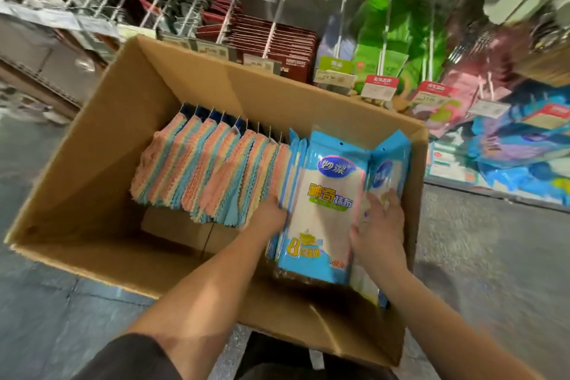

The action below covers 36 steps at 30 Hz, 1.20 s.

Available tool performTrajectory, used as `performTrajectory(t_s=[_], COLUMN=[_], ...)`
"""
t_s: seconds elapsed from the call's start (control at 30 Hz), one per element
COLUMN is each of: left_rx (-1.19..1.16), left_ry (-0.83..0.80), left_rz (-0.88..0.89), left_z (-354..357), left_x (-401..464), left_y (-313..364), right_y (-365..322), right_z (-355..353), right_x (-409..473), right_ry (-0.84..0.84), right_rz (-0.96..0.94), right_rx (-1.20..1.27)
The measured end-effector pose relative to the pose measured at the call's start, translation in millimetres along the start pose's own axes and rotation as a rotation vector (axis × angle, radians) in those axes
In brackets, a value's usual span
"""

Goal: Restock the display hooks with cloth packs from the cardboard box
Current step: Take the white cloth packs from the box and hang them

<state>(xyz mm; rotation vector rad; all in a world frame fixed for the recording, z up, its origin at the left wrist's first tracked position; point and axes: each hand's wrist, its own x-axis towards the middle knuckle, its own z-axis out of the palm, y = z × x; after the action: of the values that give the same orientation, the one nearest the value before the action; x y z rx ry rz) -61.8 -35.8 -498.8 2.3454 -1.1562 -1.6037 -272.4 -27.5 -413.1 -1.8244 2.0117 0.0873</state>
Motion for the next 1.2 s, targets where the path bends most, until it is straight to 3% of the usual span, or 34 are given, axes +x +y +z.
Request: performTrajectory(t_s=[0.1, 0.3, 0.37, 0.47, 0.57, 0.8, 0.93, 1.1, 1.2], left_rx=[0.015, 0.074, 0.097, 0.045, -0.009, -0.247, -0.326, -0.754, -0.891], left_ry=[-0.002, -0.008, -0.019, -0.046, -0.020, 0.121, 0.115, -0.050, -0.164], left_rz=[0.001, -0.006, 0.010, 0.003, -0.005, 0.080, 0.099, 0.110, 0.050], left_z=[5.2, 9.2, 7.4, -0.2, -12.3, -64.4, -100.9, -124.3, -111.8], left_x=[10.9, 22.3, 26.0, 29.0, 23.9, -17.9, -47.5, -65.6, -58.0], left_y=[-6.2, -7.5, -9.7, -17.1, -16.0, 3.1, 0.4, -6.0, -10.2], right_y=[-2.7, -6.2, -11.2, -17.3, -16.6, -18.8, -21.1, -19.4, 18.2], right_z=[5.5, 28.8, 39.5, 55.9, 61.9, 69.2, 69.1, 70.6, 114.1], right_x=[-2.5, -0.4, 3.5, 12.8, 22.1, 36.9, 36.4, 38.7, 48.3], right_ry=[0.057, -0.122, -0.214, -0.124, -0.127, -0.096, -0.236, -0.182, -0.200], right_rz=[-0.004, 0.203, 0.224, 0.177, 0.408, 0.573, 0.599, 0.531, 0.633], right_rx=[0.153, 0.536, 0.487, 0.406, 0.370, 0.443, 0.544, 0.587, 0.752])
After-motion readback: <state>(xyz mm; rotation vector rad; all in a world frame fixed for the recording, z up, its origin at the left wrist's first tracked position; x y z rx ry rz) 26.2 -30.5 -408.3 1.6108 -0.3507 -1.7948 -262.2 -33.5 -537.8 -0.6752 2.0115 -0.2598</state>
